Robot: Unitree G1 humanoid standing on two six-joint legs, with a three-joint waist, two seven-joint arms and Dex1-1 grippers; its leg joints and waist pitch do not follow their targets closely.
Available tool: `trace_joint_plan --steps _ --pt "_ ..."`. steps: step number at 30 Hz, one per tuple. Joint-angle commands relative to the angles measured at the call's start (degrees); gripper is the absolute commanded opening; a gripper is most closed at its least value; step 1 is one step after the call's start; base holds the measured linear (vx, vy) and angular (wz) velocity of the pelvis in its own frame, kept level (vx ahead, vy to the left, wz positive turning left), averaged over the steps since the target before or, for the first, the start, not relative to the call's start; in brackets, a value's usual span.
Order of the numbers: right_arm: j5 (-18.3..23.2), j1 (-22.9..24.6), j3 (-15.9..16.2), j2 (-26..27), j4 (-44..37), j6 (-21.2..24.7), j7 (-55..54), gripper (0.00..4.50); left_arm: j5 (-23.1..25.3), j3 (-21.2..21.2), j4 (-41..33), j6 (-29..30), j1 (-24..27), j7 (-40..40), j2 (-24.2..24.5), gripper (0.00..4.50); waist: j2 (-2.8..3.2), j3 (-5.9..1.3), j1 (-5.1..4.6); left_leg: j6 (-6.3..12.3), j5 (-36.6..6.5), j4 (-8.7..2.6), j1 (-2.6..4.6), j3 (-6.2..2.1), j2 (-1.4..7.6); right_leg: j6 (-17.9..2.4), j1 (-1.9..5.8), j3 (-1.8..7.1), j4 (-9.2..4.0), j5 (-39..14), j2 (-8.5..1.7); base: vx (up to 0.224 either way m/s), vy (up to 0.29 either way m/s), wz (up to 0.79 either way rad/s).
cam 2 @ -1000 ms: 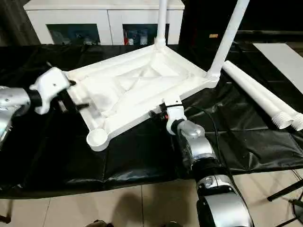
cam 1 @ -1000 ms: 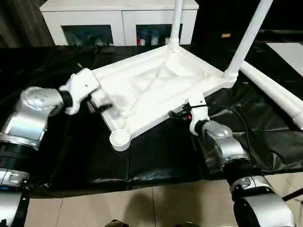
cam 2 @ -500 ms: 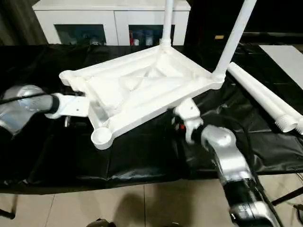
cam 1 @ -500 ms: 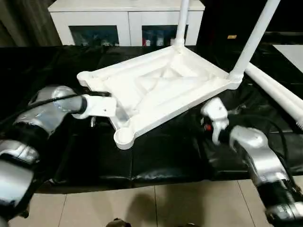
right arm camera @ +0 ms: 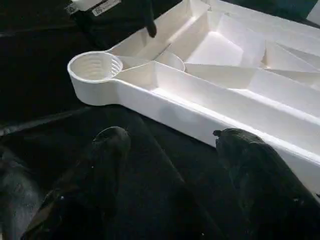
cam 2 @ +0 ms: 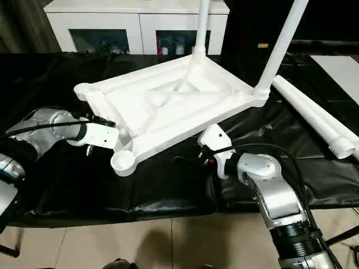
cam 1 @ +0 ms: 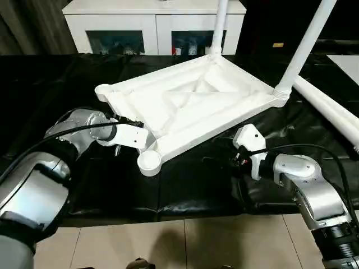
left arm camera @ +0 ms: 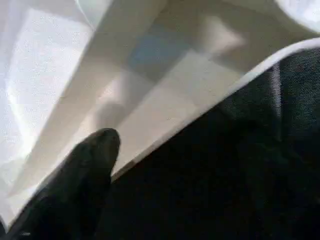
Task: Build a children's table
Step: Rotate table base
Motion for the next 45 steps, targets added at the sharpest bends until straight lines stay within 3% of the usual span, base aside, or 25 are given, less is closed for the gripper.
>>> trace_joint_plan --steps 1,7,8,10,12,18,19,22,26,35,40,42,45 --pt "1.1 0.2 0.5 -0.8 -1.9 1.2 1.1 3.23 0.4 -0.5 2.3 -0.4 -0.1 -2.9 -0.6 3.90 -0.02 -4.67 0.24 0.96 -10.2 -3.89 1.07 -0.88 2.24 -14.6 3.40 2.34 -3.80 -1.6 -3.85 0.000 0.000 0.00" --pt "1.4 0.9 1.4 -2.0 -3.5 2.5 2.9 3.23 -2.0 1.5 3.2 0.8 -0.7 -8.2 -1.7 3.37 -0.11 -4.64 0.28 1.46 -10.1 -3.93 1.07 -0.88 2.40 -15.5 3.44 2.28 -3.70 -1.0 -3.96 0.000 0.000 0.00" --pt "1.3 0.9 1.4 -1.9 -3.4 2.5 2.7 3.23 -2.4 1.8 3.2 1.1 -0.7 -8.8 -1.8 3.29 -0.39 -4.61 0.24 1.54 -10.0 -3.96 1.07 -0.83 2.40 -15.5 3.43 2.28 -3.76 -1.2 -3.98 0.000 0.000 0.00" --pt "1.2 0.6 1.2 -1.8 -3.0 2.5 1.9 3.23 -3.2 2.4 3.4 1.4 -1.0 -11.5 -2.2 3.07 -0.24 -4.60 0.33 1.45 -10.4 -3.91 1.16 -0.79 2.39 -15.7 3.34 2.31 -3.86 -2.4 -4.02 0.000 0.000 0.00" --pt "1.2 0.5 1.3 -1.8 -3.1 2.7 1.8 3.23 -3.1 2.4 3.5 1.3 -1.1 -12.2 -2.3 2.84 -0.48 -4.57 0.34 1.56 -10.1 -3.95 1.11 -0.81 2.40 -15.6 3.38 2.29 -3.85 -2.7 -4.04 0.000 0.000 0.00" --pt "1.4 0.1 1.6 -1.8 -2.9 3.0 1.9 3.23 -3.2 2.4 3.4 1.3 -1.1 -16.7 -2.3 2.40 -0.45 -4.57 0.21 1.84 -9.6 -3.94 1.03 -0.80 2.40 -15.6 3.45 2.32 -3.81 -2.3 -4.08 0.000 0.000 0.00" --pt "1.4 0.2 1.7 -1.8 -3.1 3.0 1.9 3.23 -3.8 2.6 3.2 2.3 -0.9 -18.7 -2.2 2.40 -0.65 -4.57 0.20 1.93 -9.5 -3.95 1.01 -0.78 2.38 -15.6 3.51 2.31 -3.81 -2.3 -4.07 0.000 0.000 0.00" --pt "1.4 0.4 1.7 -1.9 -3.0 3.0 1.9 3.23 -6.1 4.4 2.4 6.2 -0.5 -22.5 -2.8 2.06 -0.44 -4.57 0.26 2.01 -9.3 -3.92 1.15 -0.69 2.44 -16.1 3.34 2.30 -3.73 -2.1 -4.08 0.000 0.000 0.00" --pt "1.4 0.4 1.7 -2.0 -2.8 2.9 1.9 3.23 -6.9 5.4 2.0 8.1 -0.4 -22.9 -3.4 1.76 -0.40 -4.52 0.30 2.04 -9.9 -3.96 1.19 -0.72 2.49 -16.3 3.36 2.31 -3.82 -2.6 -4.16 0.000 0.000 0.00" --pt "1.5 0.8 1.7 -1.9 -2.9 2.8 1.8 3.23 -11.0 10.5 0.1 21.0 1.0 -19.0 -5.9 1.44 -0.50 -3.87 0.26 0.75 -14.3 -4.46 1.53 -0.86 2.45 -14.4 3.27 2.35 -4.90 -12.9 -4.29 0.000 0.000 0.00" --pt "1.5 1.1 1.6 -2.0 -2.9 2.7 1.6 3.23 -9.6 10.4 -2.0 26.2 4.0 -15.9 -5.2 1.37 -0.77 -3.59 -0.18 0.24 -15.9 -4.89 1.11 -1.25 2.14 -10.5 3.47 2.16 -5.74 -21.3 -4.24 0.000 0.000 0.00" --pt "1.5 1.2 1.6 -1.9 -2.9 2.7 1.5 3.23 -9.6 10.9 -3.2 27.8 5.1 -15.6 -5.0 1.31 -0.76 -3.38 -0.41 0.09 -17.6 -4.98 1.41 -1.36 2.05 -8.8 3.07 2.07 -6.36 -26.8 -4.27 0.000 0.000 0.00" --pt "1.5 1.3 1.6 -1.9 -3.0 2.8 1.5 3.23 -10.6 12.0 -6.3 30.9 6.9 -15.9 -5.1 1.25 -0.75 -3.20 -0.71 0.12 -18.5 -5.04 1.54 -1.41 1.95 -7.6 2.79 1.98 -6.87 -30.4 -4.21 0.000 0.000 0.00"
